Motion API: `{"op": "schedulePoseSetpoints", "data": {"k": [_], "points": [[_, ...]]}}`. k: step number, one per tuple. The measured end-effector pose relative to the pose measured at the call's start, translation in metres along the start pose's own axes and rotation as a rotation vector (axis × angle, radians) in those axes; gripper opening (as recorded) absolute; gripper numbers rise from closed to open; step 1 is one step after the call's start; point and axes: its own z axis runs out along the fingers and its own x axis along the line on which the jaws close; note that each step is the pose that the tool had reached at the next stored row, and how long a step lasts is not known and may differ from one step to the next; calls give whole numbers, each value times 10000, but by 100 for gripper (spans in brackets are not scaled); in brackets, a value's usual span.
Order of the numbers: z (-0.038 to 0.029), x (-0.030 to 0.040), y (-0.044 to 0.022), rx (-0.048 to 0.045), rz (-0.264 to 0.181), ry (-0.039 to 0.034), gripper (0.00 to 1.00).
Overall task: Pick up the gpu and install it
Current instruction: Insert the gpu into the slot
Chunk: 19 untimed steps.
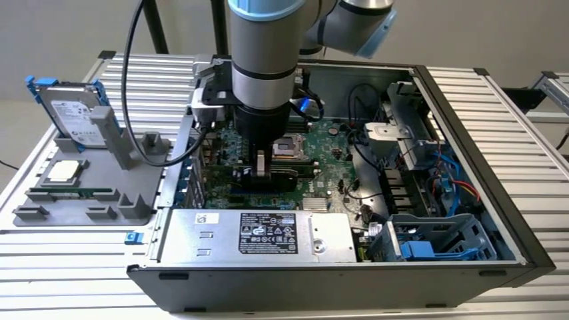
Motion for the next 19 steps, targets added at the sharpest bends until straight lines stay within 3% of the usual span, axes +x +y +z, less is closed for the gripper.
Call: {"op": "schedulePoseSetpoints", "data": {"k": [11,17,19], "points": [[24,0,1,2,-3,-1,0],[-154,2,8,-23,1,-10,0],[-185,3,7,-25,0,-8,0]]}}
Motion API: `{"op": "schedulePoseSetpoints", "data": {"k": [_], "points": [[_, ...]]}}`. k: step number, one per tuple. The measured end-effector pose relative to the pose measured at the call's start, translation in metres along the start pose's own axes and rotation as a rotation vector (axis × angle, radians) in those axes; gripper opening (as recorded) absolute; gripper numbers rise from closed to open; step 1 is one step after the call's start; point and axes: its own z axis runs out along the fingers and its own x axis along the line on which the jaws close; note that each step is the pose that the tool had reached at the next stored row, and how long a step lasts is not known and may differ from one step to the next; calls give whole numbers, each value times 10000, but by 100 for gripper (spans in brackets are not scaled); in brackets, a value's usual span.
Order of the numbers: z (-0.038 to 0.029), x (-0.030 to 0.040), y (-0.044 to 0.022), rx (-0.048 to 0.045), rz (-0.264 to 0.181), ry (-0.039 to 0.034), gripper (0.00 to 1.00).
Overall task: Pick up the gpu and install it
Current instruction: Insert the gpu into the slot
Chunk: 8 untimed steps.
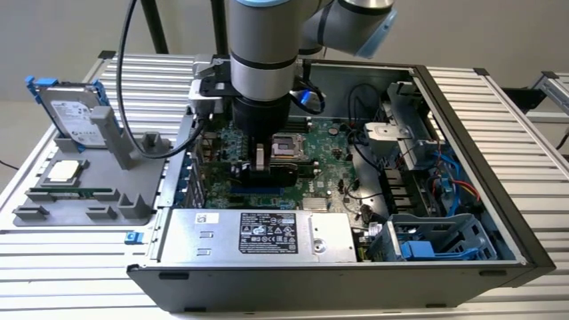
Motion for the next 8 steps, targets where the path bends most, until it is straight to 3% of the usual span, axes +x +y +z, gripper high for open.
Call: {"op": "schedulePoseSetpoints", "data": {"k": [8], "points": [[-1,0,-5,1,0,-1,0]]}}
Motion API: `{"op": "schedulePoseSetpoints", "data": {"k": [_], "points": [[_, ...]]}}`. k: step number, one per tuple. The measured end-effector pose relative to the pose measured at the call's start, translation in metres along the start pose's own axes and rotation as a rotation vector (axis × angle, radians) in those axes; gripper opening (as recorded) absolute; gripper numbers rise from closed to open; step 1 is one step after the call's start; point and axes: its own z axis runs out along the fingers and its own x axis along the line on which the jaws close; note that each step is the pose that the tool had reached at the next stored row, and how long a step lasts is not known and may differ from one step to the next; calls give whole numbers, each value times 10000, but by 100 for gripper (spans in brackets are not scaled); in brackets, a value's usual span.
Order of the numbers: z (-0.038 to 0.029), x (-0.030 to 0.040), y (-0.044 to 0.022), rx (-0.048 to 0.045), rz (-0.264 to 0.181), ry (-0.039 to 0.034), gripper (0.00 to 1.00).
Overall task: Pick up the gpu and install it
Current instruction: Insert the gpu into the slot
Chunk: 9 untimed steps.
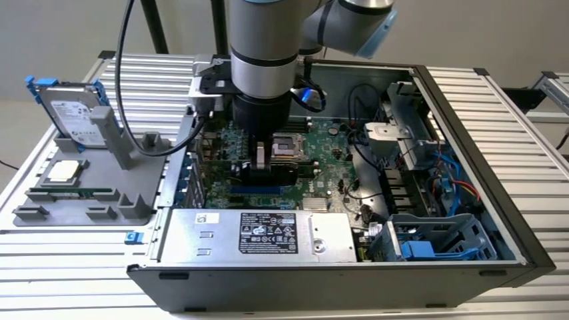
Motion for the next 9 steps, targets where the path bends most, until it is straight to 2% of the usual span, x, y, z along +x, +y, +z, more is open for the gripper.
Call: {"op": "schedulePoseSetpoints", "data": {"k": [9], "points": [[0,0,0,0,3,0,0]]}}
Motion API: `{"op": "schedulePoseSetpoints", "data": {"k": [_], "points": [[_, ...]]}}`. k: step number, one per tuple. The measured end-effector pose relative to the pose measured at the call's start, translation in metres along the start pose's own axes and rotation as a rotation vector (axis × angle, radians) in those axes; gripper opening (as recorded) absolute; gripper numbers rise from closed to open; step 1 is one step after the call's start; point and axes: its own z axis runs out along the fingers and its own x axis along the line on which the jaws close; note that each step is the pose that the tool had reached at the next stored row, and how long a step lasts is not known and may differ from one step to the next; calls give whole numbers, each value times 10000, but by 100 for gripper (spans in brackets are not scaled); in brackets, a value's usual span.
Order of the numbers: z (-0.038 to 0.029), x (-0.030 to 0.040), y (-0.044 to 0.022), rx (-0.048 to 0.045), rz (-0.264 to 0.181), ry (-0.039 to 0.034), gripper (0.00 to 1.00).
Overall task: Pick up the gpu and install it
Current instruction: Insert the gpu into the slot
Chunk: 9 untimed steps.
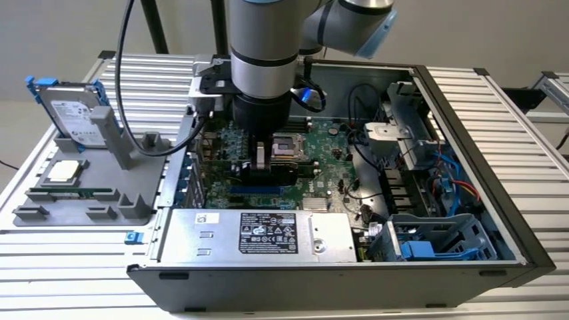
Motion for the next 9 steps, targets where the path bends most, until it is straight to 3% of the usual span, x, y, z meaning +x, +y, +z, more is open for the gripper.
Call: {"op": "schedulePoseSetpoints", "data": {"k": [9], "points": [[0,-1,-1,4,-1,-1,0]]}}
